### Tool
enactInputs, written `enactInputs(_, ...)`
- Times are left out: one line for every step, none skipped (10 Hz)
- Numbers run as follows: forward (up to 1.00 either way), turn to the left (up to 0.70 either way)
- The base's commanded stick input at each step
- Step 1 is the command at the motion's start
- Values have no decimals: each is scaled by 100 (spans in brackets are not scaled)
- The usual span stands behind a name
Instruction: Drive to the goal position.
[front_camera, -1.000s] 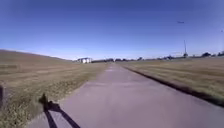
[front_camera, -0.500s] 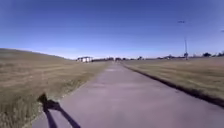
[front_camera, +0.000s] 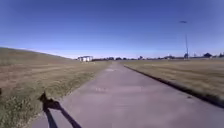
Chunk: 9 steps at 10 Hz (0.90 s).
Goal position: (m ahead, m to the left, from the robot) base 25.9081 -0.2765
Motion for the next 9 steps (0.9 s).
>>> enactInputs(70,0)
enactInputs(70,0)
enactInputs(70,0)
enactInputs(70,0)
enactInputs(70,0)
enactInputs(70,0)
enactInputs(70,0)
enactInputs(70,0)
enactInputs(70,0)
